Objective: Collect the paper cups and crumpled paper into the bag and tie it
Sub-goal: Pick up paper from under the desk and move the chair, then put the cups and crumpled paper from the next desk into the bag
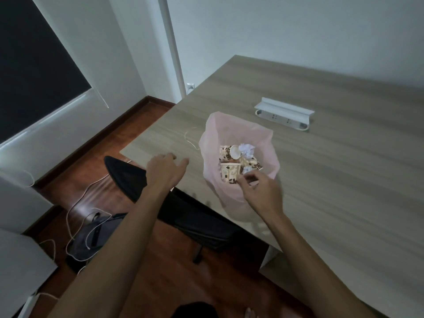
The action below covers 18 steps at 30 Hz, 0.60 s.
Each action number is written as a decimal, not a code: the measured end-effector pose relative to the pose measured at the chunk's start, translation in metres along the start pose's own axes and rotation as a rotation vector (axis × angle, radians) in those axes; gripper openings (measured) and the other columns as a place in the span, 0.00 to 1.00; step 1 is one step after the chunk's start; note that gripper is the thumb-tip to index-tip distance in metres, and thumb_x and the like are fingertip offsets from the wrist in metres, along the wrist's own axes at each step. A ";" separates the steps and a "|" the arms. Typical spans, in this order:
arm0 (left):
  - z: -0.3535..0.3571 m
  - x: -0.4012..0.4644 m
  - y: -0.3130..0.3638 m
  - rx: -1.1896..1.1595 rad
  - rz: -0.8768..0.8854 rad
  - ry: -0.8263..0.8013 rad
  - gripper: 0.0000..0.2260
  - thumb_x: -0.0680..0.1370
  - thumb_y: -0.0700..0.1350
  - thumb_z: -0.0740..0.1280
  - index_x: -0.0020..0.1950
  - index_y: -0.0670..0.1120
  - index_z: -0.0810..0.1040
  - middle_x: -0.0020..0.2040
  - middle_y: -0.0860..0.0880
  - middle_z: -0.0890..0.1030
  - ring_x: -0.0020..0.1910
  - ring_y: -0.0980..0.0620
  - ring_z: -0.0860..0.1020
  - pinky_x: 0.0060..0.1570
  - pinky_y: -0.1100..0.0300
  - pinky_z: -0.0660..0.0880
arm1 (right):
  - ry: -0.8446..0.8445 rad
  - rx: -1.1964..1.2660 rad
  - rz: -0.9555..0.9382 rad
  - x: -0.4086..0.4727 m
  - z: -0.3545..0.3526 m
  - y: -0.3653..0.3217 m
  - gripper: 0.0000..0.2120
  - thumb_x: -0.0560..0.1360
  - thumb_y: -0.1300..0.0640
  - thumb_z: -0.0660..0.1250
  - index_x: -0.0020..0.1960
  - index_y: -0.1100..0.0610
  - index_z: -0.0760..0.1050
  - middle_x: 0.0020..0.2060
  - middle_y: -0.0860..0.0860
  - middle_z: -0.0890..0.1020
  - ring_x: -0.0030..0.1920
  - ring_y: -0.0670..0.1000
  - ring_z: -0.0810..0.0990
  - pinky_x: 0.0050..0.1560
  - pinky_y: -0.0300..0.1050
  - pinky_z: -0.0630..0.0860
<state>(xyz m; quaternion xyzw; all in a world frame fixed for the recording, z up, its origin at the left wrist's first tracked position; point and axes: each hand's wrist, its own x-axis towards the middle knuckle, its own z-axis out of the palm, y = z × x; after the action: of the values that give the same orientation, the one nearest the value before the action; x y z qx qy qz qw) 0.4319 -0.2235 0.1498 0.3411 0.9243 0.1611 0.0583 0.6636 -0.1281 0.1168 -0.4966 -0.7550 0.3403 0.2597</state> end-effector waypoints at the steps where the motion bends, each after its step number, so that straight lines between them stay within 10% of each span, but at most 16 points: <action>1: 0.003 0.003 0.014 -0.033 0.009 0.010 0.28 0.78 0.63 0.59 0.66 0.43 0.76 0.63 0.42 0.79 0.62 0.43 0.76 0.62 0.47 0.72 | 0.079 -0.002 0.016 0.011 -0.007 0.008 0.13 0.72 0.41 0.69 0.48 0.49 0.78 0.44 0.44 0.82 0.44 0.49 0.81 0.44 0.44 0.76; 8: 0.026 0.046 0.083 -0.086 0.135 0.001 0.30 0.76 0.62 0.65 0.69 0.42 0.72 0.66 0.42 0.75 0.64 0.43 0.74 0.59 0.50 0.71 | 0.138 -0.096 0.327 0.068 -0.017 0.060 0.37 0.65 0.34 0.72 0.65 0.53 0.67 0.60 0.52 0.74 0.61 0.56 0.72 0.56 0.52 0.74; 13: 0.047 0.088 0.110 -0.073 -0.020 -0.139 0.38 0.72 0.59 0.72 0.70 0.35 0.64 0.63 0.37 0.76 0.62 0.38 0.76 0.55 0.49 0.73 | 0.142 -0.023 0.457 0.083 -0.010 0.077 0.08 0.70 0.48 0.70 0.45 0.50 0.75 0.48 0.50 0.83 0.53 0.56 0.80 0.48 0.45 0.75; 18: 0.058 0.133 0.143 0.031 0.218 -0.261 0.12 0.73 0.42 0.65 0.49 0.34 0.79 0.49 0.35 0.82 0.50 0.37 0.80 0.45 0.54 0.73 | 0.383 0.086 0.543 0.085 -0.038 0.088 0.06 0.73 0.53 0.67 0.40 0.54 0.74 0.36 0.47 0.79 0.43 0.55 0.80 0.39 0.42 0.68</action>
<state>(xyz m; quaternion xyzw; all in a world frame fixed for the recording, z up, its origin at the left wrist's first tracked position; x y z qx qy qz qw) 0.4309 -0.0193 0.1434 0.4584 0.8687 0.1068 0.1546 0.7102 -0.0149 0.0771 -0.7233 -0.5174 0.3292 0.3176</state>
